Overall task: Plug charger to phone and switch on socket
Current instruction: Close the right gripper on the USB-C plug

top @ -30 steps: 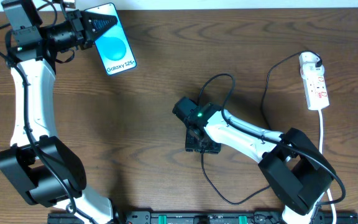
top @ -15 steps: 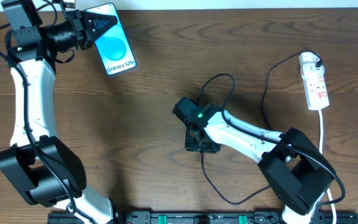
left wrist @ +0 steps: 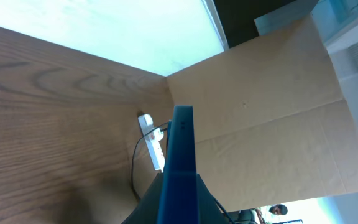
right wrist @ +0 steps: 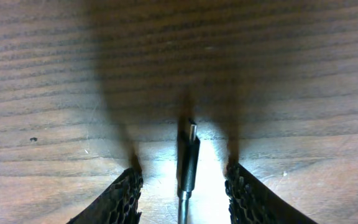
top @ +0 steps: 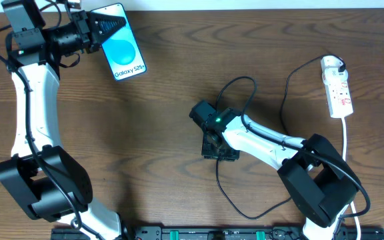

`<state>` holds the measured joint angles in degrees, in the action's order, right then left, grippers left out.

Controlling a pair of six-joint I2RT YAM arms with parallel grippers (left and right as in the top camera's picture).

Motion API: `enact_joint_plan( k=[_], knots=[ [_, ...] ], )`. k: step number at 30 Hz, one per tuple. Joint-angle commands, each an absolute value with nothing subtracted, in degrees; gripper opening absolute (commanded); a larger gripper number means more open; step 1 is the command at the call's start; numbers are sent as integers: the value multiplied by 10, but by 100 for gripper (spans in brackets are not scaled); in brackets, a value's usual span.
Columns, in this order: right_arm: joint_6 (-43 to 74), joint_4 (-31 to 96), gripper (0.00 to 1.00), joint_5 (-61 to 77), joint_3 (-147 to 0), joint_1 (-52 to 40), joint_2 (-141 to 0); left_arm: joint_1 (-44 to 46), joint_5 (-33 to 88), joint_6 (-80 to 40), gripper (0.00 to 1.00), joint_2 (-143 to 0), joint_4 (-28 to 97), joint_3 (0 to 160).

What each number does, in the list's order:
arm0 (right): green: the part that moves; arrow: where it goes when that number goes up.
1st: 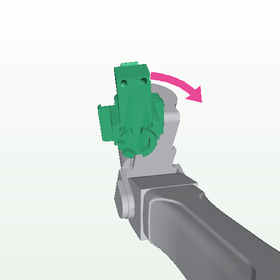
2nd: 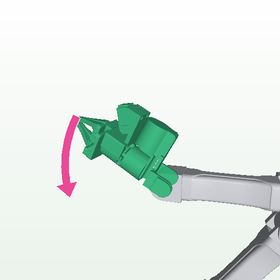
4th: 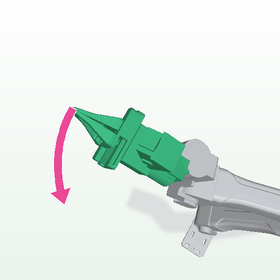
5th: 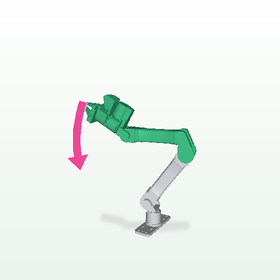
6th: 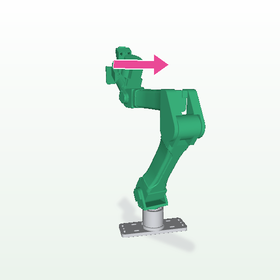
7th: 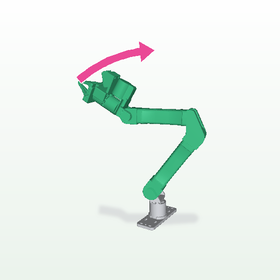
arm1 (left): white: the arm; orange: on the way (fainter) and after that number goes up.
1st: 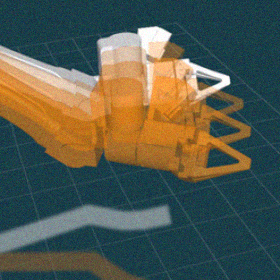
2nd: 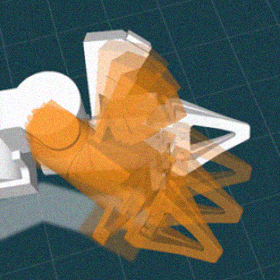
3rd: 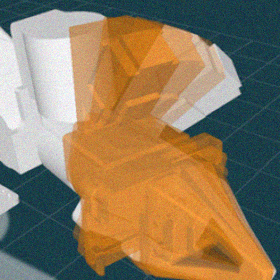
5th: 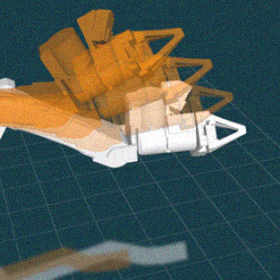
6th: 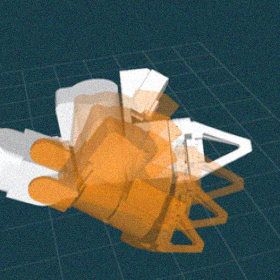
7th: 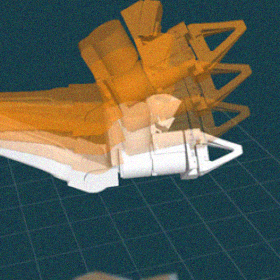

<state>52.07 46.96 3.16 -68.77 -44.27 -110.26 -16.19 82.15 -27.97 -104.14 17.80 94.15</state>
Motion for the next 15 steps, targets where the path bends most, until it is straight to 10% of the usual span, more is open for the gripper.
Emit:
enact_joint_plan(
  k=[1,15],
  knots=[
    [516,472,42,36,-684,-440,-1114,-163,833,-268,8,-1037,177,938],
    [516,474,20,36,-684,-440,-1114,-163,833,-268,8,-1037,177,938]
  ],
)
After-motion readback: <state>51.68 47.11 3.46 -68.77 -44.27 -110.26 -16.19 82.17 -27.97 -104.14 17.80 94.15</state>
